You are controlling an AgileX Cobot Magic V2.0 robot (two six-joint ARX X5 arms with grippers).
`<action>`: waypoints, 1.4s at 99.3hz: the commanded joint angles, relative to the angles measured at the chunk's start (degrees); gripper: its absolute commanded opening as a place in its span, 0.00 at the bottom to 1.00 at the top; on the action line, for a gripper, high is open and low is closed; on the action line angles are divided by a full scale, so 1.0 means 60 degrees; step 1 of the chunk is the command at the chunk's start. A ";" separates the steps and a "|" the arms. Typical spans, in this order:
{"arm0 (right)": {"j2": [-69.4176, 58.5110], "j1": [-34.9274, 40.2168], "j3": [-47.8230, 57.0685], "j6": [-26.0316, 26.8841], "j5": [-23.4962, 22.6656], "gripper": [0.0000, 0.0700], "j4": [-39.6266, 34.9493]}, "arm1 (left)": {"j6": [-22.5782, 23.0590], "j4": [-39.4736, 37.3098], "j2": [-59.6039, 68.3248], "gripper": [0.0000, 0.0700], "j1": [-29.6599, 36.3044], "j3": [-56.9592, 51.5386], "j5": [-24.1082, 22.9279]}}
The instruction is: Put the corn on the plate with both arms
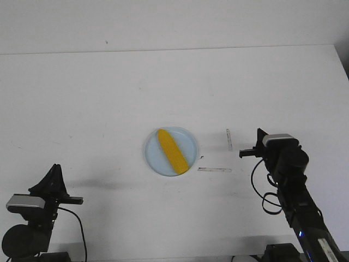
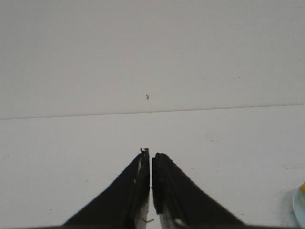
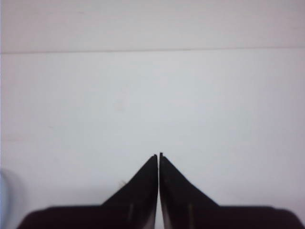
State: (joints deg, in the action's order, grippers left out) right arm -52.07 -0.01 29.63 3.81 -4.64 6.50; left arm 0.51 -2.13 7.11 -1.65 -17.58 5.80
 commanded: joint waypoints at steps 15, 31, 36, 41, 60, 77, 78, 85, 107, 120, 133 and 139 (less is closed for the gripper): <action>0.2029 -0.0463 -0.0976 -0.0178 0.0025 0.00 -0.0219 | 0.0058 -0.0091 -0.0015 0.00 -0.0026 -0.0058 -0.0044; 0.3668 -0.0466 -0.1180 -0.0175 0.0025 0.00 -0.1428 | 0.0058 -0.0091 -0.0015 0.00 -0.0026 -0.0058 -0.0044; 0.4105 -0.0466 -0.1180 -0.0175 -0.0007 0.00 -0.1803 | 0.0058 -0.0087 -0.0015 0.00 -0.0026 -0.0058 -0.0040; 0.4532 -0.0466 -0.1180 -0.0175 -0.0004 0.00 -0.2095 | 0.0058 -0.0091 -0.0015 0.00 -0.0026 -0.0058 -0.0044; 0.5836 -0.0474 -0.1180 -0.0175 0.0025 0.00 -0.2561 | 0.0058 -0.0091 -0.0015 0.00 -0.0026 -0.0058 -0.0044; 0.6666 -0.0474 -0.1180 -0.0175 0.0029 0.00 -0.2546 | 0.0058 -0.0091 -0.0015 0.00 -0.0026 -0.0058 -0.0044; 0.6703 -0.0474 -0.1180 -0.0175 0.0029 0.00 -0.2543 | 0.0058 -0.0091 -0.0015 0.00 -0.0029 -0.0058 -0.0044; 0.6907 -0.0474 -0.1180 -0.0175 0.0029 0.00 -0.2521 | 0.0058 -0.0091 -0.0015 0.00 -0.0026 -0.0058 -0.0044; 0.7122 -0.0474 -0.1180 -0.0175 0.0029 0.00 -0.2521 | 0.0058 -0.0091 -0.0015 0.00 -0.0026 -0.0058 -0.0044; 0.7122 -0.0474 -0.1180 -0.0175 0.0029 0.00 -0.2521 | 0.0058 -0.0091 -0.0015 0.00 -0.0026 -0.0058 -0.0044; 0.7122 -0.0474 -0.1180 -0.0175 0.0029 0.00 -0.2521 | 0.0058 -0.0091 -0.0015 0.00 -0.0029 -0.0058 -0.0044; 0.7122 -0.0474 -0.1180 -0.0175 0.0029 0.00 -0.2521 | 0.0058 -0.0091 -0.0015 0.00 -0.0029 -0.0058 -0.0044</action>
State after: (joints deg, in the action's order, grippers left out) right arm -9.43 -2.70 22.55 3.18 -4.49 -9.19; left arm 0.51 -2.13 7.11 -1.65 -17.58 5.80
